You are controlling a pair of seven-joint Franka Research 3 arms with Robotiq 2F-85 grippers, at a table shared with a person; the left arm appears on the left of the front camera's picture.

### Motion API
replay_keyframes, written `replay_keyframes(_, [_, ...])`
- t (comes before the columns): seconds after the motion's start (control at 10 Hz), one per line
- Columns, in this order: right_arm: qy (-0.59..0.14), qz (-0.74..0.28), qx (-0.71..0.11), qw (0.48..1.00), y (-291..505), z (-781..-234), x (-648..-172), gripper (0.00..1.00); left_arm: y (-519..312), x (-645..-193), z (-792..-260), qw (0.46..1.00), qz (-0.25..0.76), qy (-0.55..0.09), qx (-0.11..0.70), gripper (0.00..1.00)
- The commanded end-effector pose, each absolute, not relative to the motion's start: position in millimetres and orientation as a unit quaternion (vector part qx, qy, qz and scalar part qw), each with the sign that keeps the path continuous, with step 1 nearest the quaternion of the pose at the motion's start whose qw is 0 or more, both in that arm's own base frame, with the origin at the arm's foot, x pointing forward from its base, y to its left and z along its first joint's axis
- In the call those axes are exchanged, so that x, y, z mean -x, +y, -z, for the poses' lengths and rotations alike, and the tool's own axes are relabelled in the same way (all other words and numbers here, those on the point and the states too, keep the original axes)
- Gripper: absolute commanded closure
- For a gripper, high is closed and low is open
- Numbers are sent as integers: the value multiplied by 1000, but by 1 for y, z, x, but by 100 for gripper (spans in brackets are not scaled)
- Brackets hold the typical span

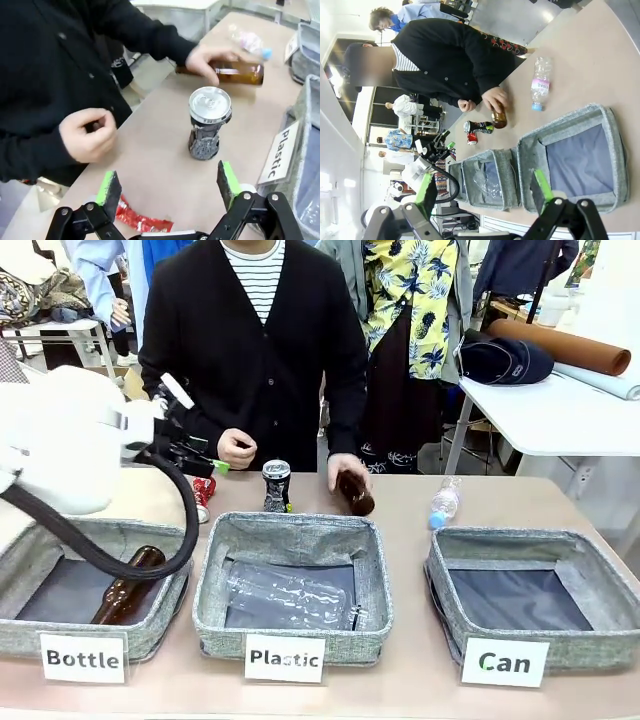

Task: Sort the can waste into the basket.
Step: Pick up the can waste from the table and place it in the right Fabric basket.

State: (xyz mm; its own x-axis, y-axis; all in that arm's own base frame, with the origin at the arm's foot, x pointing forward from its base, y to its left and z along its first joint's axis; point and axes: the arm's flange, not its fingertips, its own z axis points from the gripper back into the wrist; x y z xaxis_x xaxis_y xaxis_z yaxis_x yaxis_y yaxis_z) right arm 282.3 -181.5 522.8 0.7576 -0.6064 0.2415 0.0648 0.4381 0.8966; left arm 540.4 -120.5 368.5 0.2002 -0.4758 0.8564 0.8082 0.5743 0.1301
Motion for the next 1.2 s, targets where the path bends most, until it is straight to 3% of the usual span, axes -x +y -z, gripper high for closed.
replay_keyframes(0.0, [-292, 199, -494, 795, -183, -523, -285, 0, -93, -551, -367, 752, 431, -463, 188, 0])
replay_keyframes(0.2, [-292, 199, -494, 795, -183, -523, -285, 0, -2, -517, -382, 730, 394, -503, 245, 0])
replay_keyframes(0.6, [-292, 199, -494, 795, -183, -523, -285, 0, 145, -402, -367, 606, 336, -628, 354, 0])
replay_keyframes(0.9, [-292, 199, -494, 795, -183, -523, -285, 0, 160, -402, -367, 617, 305, -629, 361, 0])
replay_keyframes(1.1, [-292, 199, -494, 795, -183, -523, -285, 0, 209, -398, -401, 629, 285, -624, 366, 0])
